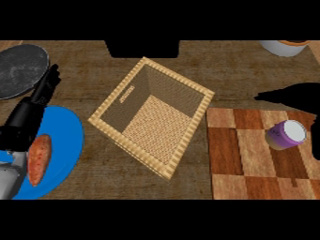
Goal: Pick the can from the cutting board and place it in the basket
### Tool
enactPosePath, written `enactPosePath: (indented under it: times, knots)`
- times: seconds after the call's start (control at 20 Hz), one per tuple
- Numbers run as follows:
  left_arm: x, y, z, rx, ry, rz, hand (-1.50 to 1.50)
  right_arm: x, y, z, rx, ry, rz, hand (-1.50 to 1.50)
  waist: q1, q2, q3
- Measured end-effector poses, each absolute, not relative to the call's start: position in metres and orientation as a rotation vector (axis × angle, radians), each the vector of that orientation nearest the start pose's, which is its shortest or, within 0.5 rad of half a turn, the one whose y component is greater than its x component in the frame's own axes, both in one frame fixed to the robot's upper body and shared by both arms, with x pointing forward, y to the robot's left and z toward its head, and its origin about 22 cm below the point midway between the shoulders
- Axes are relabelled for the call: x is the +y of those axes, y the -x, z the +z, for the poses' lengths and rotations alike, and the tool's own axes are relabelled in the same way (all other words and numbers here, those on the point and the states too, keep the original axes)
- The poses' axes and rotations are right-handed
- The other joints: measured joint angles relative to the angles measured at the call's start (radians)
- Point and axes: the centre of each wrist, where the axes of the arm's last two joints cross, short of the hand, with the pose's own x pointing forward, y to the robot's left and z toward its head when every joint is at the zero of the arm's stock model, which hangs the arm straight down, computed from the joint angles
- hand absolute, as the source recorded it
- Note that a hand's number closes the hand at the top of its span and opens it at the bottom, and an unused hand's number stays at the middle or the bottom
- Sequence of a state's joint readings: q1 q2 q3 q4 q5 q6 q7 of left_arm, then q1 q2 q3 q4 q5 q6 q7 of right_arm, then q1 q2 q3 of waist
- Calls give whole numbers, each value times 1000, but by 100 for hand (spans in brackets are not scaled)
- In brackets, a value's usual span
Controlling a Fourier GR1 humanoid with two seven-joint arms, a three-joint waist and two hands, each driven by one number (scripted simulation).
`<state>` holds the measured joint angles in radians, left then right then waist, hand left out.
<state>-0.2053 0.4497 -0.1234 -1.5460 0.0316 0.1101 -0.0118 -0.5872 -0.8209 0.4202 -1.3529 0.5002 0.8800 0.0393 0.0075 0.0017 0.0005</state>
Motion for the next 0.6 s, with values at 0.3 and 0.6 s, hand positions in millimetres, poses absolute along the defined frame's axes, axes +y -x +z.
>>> enactPosePath:
  times: [0.3,0.6]
  knots:
    - [292,-286,74,-1728,-297,-382,0,-298,-350,136,-767,447,1775,-150,-1,-1,0]
    - [294,-286,72,-1722,-299,-378,0,-310,-346,115,-805,451,1774,-150,-4,-1,0]
